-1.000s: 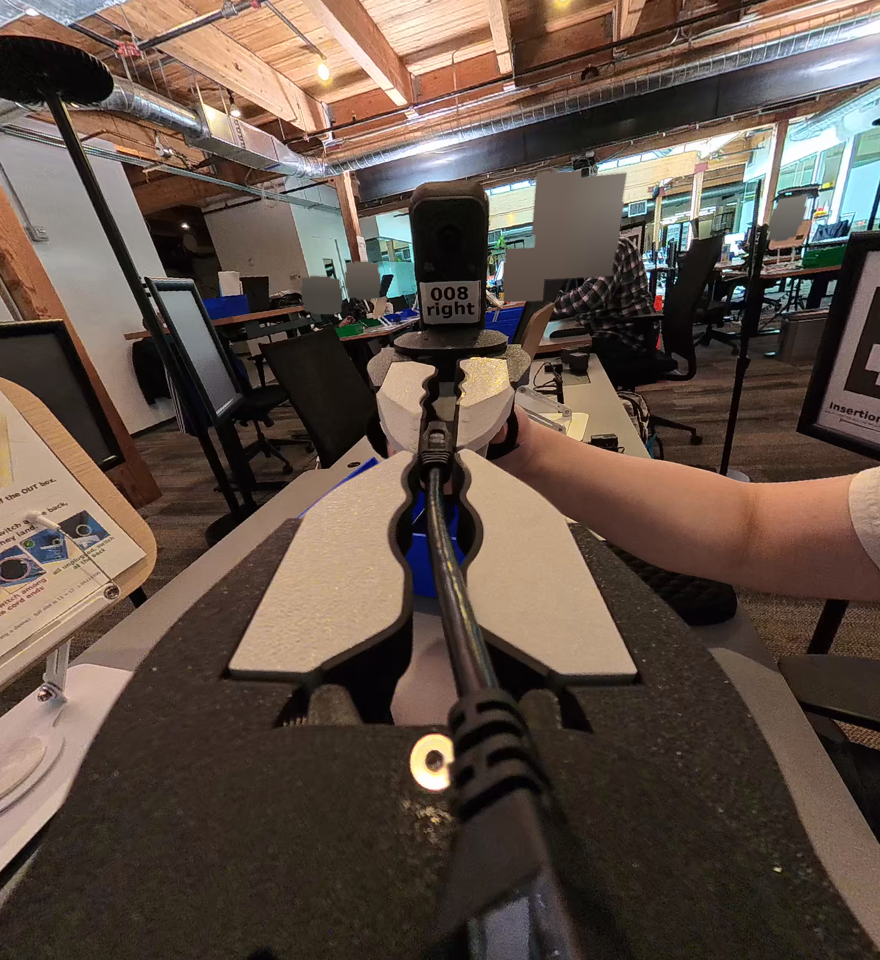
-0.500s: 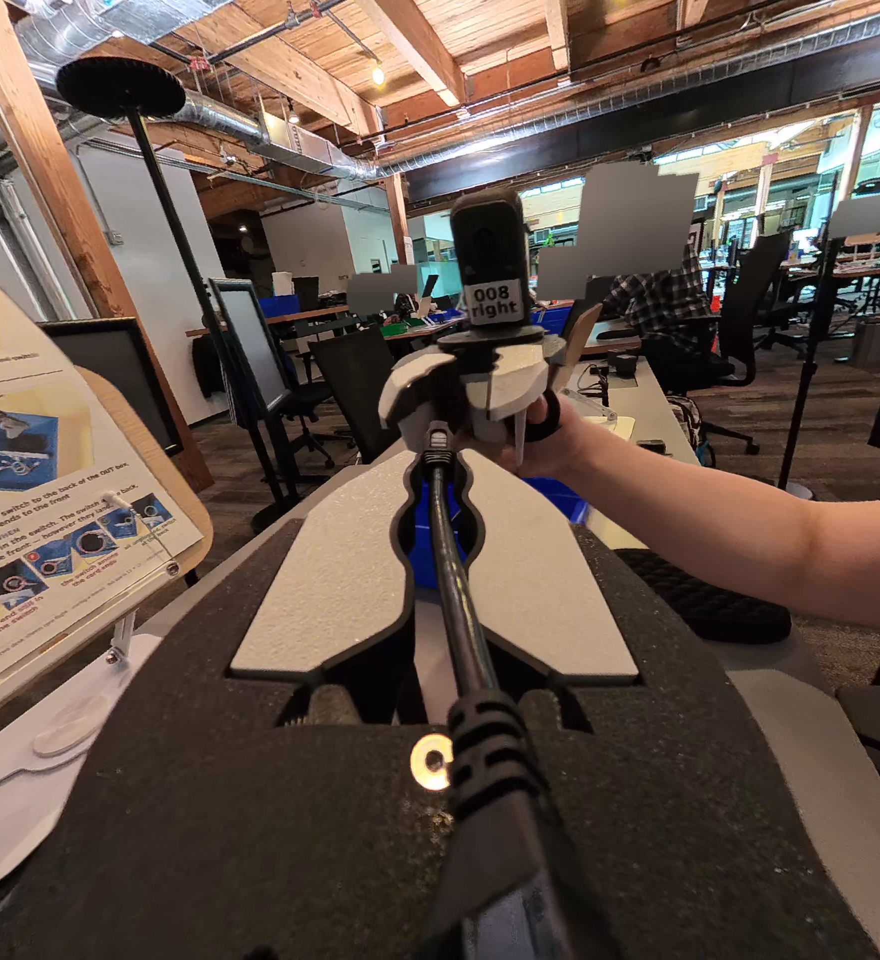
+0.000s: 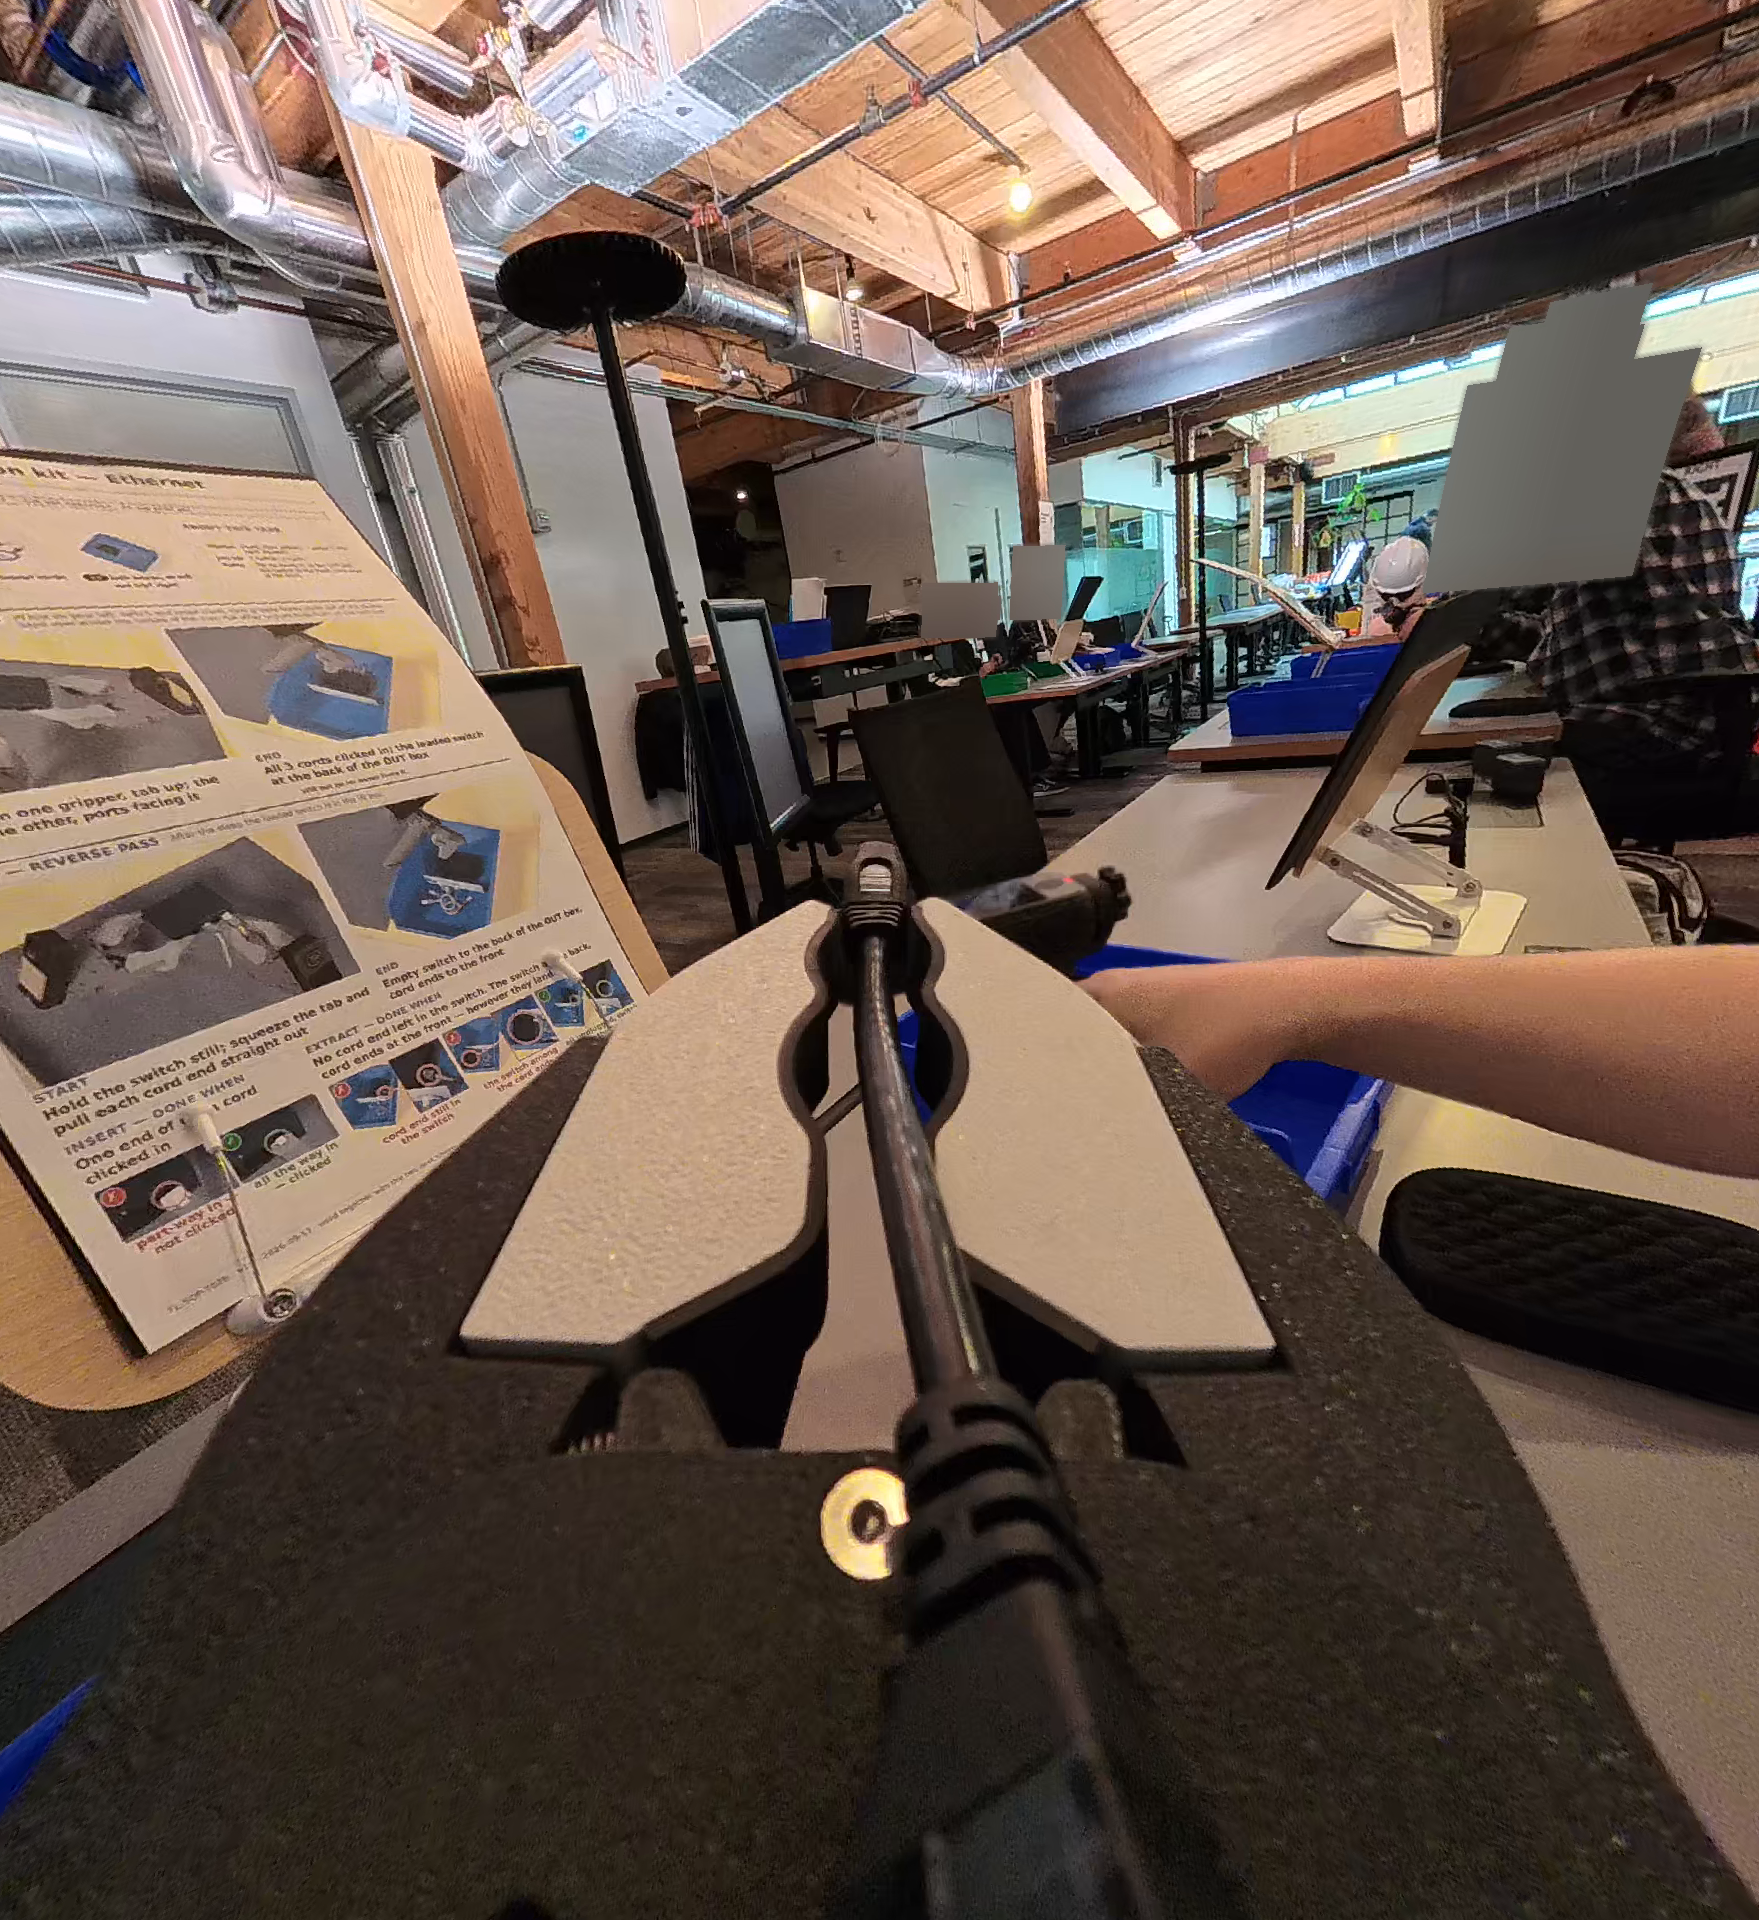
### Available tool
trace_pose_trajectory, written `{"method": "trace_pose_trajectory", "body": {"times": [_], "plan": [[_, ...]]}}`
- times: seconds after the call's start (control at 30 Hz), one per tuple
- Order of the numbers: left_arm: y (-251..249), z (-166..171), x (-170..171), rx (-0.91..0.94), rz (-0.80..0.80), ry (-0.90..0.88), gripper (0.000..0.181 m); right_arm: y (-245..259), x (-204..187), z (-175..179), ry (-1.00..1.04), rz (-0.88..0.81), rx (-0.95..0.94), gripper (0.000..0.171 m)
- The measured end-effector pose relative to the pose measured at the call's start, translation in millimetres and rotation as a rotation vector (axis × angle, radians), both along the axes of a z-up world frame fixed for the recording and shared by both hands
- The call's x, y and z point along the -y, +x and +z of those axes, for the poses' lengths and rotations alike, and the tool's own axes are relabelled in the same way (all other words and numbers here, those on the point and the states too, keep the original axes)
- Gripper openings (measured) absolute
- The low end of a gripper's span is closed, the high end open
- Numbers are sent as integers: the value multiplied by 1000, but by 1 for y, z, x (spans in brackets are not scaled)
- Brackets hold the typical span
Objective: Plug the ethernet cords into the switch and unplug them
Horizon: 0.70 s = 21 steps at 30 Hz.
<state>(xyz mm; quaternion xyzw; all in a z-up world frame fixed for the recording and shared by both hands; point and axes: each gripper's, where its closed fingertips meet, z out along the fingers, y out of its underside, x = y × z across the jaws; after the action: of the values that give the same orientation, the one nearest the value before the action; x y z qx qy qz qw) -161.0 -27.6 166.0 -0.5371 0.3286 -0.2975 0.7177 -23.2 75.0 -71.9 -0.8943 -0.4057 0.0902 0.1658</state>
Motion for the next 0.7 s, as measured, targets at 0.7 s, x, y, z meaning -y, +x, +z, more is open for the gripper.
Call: {"method": "trace_pose_trajectory", "body": {"times": [0.7], "plan": [[16,1,15,-13,-75,-3,11,-2,11,-36,-191,-41,304,61]]}}
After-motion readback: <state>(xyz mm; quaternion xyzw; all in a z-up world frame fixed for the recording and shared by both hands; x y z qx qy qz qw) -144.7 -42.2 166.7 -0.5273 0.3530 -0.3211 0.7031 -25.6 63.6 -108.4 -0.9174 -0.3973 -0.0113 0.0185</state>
